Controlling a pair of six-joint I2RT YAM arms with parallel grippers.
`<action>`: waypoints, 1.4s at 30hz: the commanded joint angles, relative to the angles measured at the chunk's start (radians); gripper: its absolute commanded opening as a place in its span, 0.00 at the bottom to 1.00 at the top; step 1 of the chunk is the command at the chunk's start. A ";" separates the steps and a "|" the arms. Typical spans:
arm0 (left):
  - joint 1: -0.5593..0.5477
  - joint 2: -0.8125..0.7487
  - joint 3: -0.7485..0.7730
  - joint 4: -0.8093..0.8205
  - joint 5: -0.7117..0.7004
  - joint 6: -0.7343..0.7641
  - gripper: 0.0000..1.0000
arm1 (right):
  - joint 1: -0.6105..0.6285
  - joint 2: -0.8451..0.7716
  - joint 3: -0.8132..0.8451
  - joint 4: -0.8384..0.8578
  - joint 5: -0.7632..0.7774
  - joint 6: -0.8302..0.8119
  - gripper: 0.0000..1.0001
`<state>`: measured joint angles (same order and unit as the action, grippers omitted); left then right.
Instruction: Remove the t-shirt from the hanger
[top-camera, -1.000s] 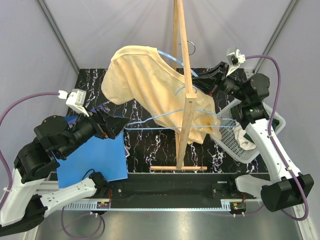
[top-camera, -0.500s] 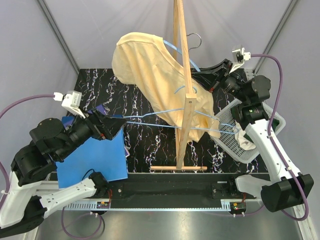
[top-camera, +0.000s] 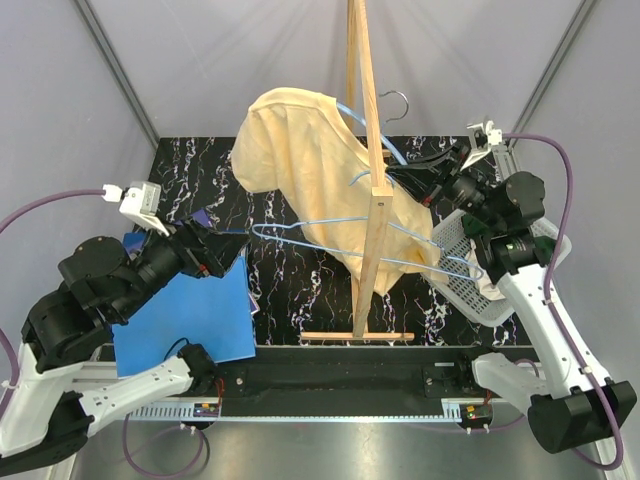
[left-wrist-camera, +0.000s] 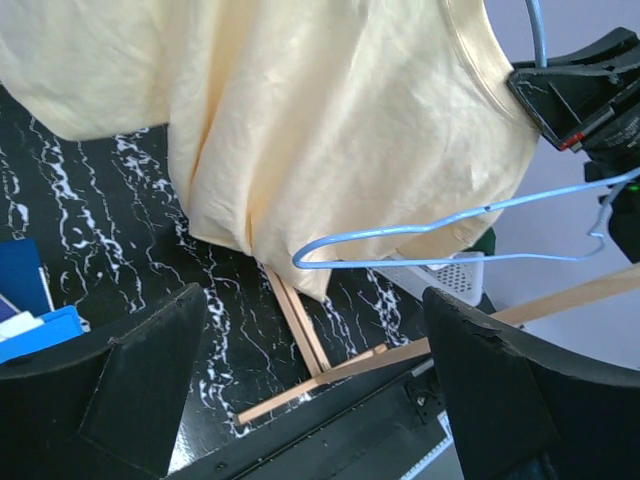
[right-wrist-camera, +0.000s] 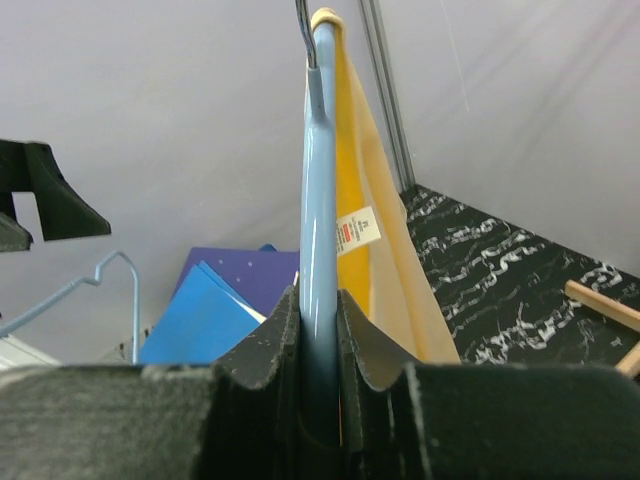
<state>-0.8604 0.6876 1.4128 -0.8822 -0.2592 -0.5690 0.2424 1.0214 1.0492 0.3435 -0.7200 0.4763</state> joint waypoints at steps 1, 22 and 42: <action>0.003 0.041 0.017 0.043 -0.072 0.055 0.94 | 0.006 -0.021 0.028 -0.096 0.025 -0.140 0.00; 0.150 0.429 0.307 0.213 0.322 0.107 0.82 | 0.044 0.233 0.298 -0.403 -0.418 -0.199 0.00; 0.008 0.625 0.422 0.282 0.166 0.231 0.48 | 0.149 0.273 0.359 -0.432 -0.343 -0.186 0.00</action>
<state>-0.8234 1.2957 1.7870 -0.6518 0.0147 -0.3939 0.3668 1.3033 1.3422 -0.1284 -1.0794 0.2848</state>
